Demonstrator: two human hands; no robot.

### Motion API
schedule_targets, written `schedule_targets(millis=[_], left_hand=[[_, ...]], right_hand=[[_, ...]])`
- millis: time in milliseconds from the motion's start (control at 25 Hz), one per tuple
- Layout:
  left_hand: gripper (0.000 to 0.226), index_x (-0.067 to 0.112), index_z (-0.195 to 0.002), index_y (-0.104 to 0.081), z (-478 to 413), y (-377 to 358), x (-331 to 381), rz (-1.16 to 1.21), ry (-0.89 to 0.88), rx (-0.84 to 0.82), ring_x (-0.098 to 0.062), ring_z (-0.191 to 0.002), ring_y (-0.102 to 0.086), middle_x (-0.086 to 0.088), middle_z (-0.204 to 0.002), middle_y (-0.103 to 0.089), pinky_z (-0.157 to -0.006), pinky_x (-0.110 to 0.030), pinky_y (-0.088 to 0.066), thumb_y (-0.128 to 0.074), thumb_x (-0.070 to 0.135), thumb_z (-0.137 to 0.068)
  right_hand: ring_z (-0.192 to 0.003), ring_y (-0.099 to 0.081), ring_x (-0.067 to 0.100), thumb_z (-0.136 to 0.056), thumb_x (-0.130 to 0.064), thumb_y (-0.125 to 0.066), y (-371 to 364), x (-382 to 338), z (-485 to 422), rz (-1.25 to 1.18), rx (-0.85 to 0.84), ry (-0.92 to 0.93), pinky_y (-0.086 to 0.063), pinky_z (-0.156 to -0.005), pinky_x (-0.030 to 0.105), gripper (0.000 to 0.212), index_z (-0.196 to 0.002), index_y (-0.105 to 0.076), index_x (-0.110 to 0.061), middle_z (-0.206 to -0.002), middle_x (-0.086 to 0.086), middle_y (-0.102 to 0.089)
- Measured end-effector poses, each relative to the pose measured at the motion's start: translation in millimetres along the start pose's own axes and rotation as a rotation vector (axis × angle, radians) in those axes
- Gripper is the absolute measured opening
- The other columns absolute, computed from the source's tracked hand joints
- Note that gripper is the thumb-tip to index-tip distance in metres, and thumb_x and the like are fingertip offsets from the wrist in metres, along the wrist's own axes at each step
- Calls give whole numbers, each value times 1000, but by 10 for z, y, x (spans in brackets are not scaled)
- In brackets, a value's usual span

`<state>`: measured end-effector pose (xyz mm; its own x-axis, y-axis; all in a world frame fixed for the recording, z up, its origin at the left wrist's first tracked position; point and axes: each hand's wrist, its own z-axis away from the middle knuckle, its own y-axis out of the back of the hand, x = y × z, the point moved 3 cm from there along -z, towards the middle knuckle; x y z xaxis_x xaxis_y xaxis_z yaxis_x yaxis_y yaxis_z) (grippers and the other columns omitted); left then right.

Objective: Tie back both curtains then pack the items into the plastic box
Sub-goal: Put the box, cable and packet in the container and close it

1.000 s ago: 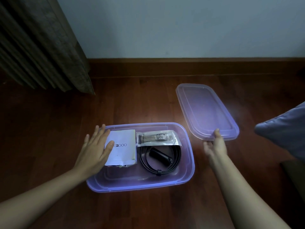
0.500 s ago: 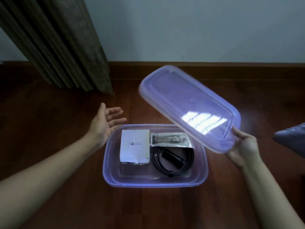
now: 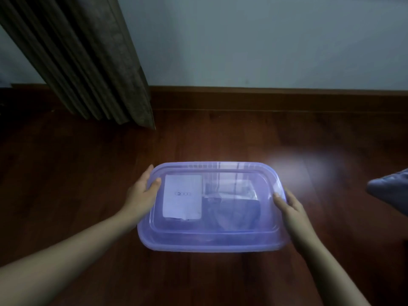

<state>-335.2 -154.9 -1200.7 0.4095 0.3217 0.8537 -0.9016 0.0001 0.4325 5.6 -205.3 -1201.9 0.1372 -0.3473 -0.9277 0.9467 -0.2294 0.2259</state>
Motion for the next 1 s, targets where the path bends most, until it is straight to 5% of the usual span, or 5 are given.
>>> schedule_targets(millis=[200,520,680,840,1000], left_hand=[[52,18,-147,-27,-10,0,-132,-92,-5,24,-21,-138,-33,-2,-151,-35,-111,-35,-28,-44,24,-98],[53,19,-147,-26,-131,-11,-149,-142,-8,-12,-25,-138,-34,-3,-152,-33,-111,-41,-31,-43,28,-98],[45,22,-140,-36,-183,22,-119,-48,47,-9,-20,-123,-46,-3,-143,-44,-101,-39,-40,-45,32,-97],[54,14,-142,-36,-294,2,-98,10,263,-49,-26,-132,-41,-10,-146,-40,-106,-42,-34,-27,47,-99],[61,8,-119,-60,-301,-26,-140,83,397,-104,-27,-96,-66,-16,-103,-69,-85,-42,-53,-25,53,-97]], right_hand=[[-122,-52,20,-74,-52,-53,-77,251,-28,56,-3,-18,-39,-107,49,67,-132,-51,-20,-131,4,-57],[-118,-54,22,-96,-16,-49,-142,232,-66,63,-15,-40,-41,-103,40,30,-126,-53,-17,-128,8,-59],[-130,-42,21,-95,-13,-49,-98,232,-135,94,-14,-96,-31,-103,30,48,-141,-38,-15,-143,5,-45],[-135,-35,19,-98,-28,-42,-54,80,-334,80,0,-110,-26,-99,26,54,-148,-24,-16,-149,3,-36],[-131,-42,22,-97,-46,-36,-135,97,-439,205,-33,-101,-30,-107,34,53,-140,-40,-14,-143,5,-46]])
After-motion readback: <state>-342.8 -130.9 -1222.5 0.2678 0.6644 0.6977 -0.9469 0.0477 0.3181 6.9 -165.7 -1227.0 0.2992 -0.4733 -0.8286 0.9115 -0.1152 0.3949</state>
